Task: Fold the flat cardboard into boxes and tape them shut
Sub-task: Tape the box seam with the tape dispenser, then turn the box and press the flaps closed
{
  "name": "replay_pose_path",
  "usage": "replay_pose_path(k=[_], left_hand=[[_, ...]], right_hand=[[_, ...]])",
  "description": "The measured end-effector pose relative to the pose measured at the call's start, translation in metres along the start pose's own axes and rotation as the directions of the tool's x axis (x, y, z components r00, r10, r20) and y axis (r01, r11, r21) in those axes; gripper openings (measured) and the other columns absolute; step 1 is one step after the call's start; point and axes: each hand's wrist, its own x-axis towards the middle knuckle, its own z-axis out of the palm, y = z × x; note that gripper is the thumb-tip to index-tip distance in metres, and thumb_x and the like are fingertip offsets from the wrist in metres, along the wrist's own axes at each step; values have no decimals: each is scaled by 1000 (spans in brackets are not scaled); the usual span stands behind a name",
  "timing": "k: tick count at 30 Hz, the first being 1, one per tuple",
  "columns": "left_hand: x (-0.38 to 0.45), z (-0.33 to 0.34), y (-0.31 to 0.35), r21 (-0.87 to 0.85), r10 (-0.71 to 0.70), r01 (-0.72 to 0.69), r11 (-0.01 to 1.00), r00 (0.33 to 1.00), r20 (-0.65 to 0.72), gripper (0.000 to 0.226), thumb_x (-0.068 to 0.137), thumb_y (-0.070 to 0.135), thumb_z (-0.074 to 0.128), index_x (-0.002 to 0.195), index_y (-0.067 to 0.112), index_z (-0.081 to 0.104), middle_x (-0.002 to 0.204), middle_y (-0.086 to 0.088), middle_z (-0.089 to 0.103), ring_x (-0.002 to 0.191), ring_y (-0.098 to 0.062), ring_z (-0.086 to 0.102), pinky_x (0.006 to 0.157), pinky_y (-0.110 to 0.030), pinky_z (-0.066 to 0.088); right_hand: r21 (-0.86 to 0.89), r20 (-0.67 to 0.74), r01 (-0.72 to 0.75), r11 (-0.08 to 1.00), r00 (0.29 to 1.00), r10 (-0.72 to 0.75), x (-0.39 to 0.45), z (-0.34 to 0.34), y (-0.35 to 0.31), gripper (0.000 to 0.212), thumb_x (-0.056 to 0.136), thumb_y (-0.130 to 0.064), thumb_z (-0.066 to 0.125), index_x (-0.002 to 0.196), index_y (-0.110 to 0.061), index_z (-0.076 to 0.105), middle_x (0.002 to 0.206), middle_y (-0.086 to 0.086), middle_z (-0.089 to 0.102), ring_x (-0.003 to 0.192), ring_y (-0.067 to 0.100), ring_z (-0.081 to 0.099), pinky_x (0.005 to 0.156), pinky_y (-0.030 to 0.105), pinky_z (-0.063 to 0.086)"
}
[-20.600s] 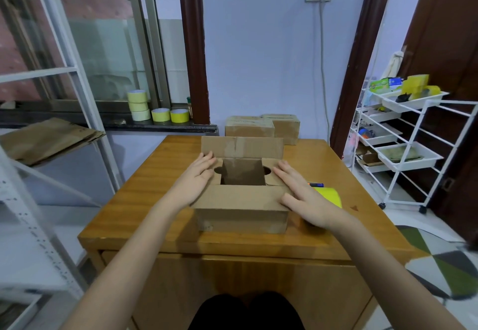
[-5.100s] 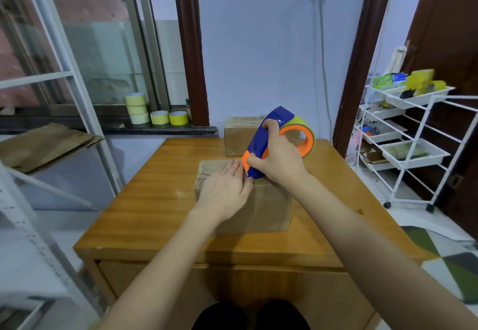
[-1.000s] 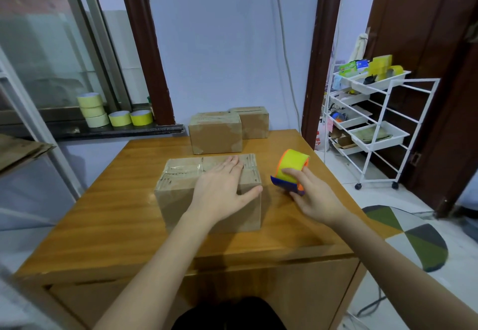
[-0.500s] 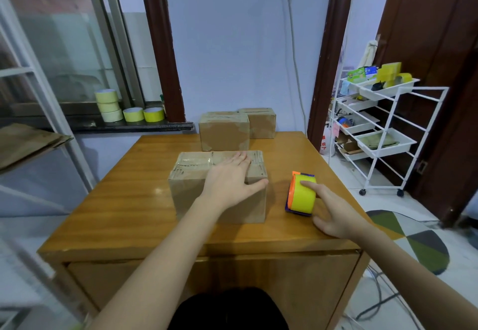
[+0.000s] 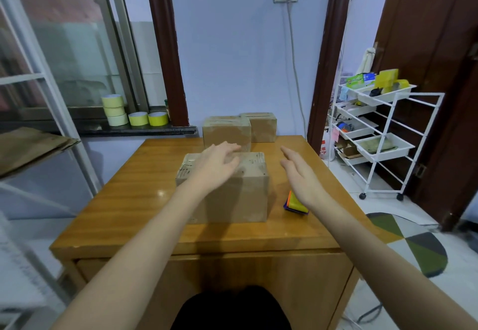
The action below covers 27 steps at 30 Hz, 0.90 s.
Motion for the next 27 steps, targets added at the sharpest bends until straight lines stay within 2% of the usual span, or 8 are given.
replay_pose_path(k=[3, 7, 10, 14, 18, 22, 25, 27], left_hand=[[-9, 11, -10, 392, 55, -85, 916, 995, 88, 54, 101, 49, 26, 148, 23, 31, 155, 3, 27, 145, -16, 19, 119, -37, 12], [-17, 23, -18, 444, 41, -66, 894, 997, 64, 57, 101, 51, 16, 150, 24, 28, 157, 4, 24, 146, -12, 17, 117, -30, 9], [-17, 24, -18, 452, 54, -68, 889, 998, 43, 56, 101, 50, 18, 149, 24, 29, 156, 4, 25, 145, -12, 17, 117, -28, 8], [-17, 24, -20, 448, 56, -68, 891, 998, 40, 55, 101, 50, 19, 149, 24, 30, 156, 5, 26, 145, -11, 18, 117, -27, 9], [-17, 24, -20, 441, 61, -73, 895, 997, 40, 55, 101, 50, 19, 148, 25, 31, 156, 5, 26, 145, -11, 18, 117, -28, 10], [-17, 24, -21, 430, 57, -68, 900, 998, 39, 54, 102, 49, 20, 148, 25, 33, 156, 6, 27, 145, -10, 18, 116, -27, 10], [-16, 24, -22, 417, 66, -81, 905, 997, 50, 53, 101, 50, 21, 148, 27, 33, 156, 8, 26, 145, -8, 17, 116, -27, 10], [-12, 22, -25, 404, 81, -105, 909, 994, 75, 51, 101, 49, 22, 147, 29, 34, 155, 10, 27, 144, -7, 18, 116, -27, 9]], right_hand=[[230, 94, -205, 951, 978, 188, 14, 33, -12, 49, 104, -33, 30, 151, -19, 24, 158, -6, 20, 145, 10, 17, 113, 24, 13], [400, 55, -253, 881, 966, 252, 20, 63, -8, 52, 105, -30, 26, 153, -17, 14, 159, -3, 17, 145, 13, 17, 115, 28, 14], [461, 69, -307, 833, 948, 312, 15, 70, 3, 54, 103, -38, 29, 153, -20, 19, 155, -3, 27, 142, 16, 26, 118, 35, 19], [379, 144, -370, 848, 929, 341, 8, 67, 14, 83, 83, -69, 34, 150, -20, 30, 153, -4, 32, 140, 14, 31, 119, 38, 19], [317, 70, -199, 927, 980, 186, 25, 52, -3, 55, 104, -38, 27, 153, -18, 13, 156, -8, 17, 145, 9, 13, 119, 28, 8], [108, 135, -132, 985, 984, 117, 31, 56, -5, 53, 105, -28, 29, 153, -11, 12, 160, -1, 7, 147, 8, 1, 110, 16, -1], [16, 123, -83, 996, 989, 81, 23, 57, -2, 53, 104, -19, 31, 153, -9, 11, 161, 2, 7, 147, 10, 1, 108, 14, 0], [-194, 124, -20, 981, 991, 45, 24, 52, -4, 50, 103, -18, 31, 150, -6, 21, 160, 7, 15, 147, 16, 9, 114, 21, 4]])
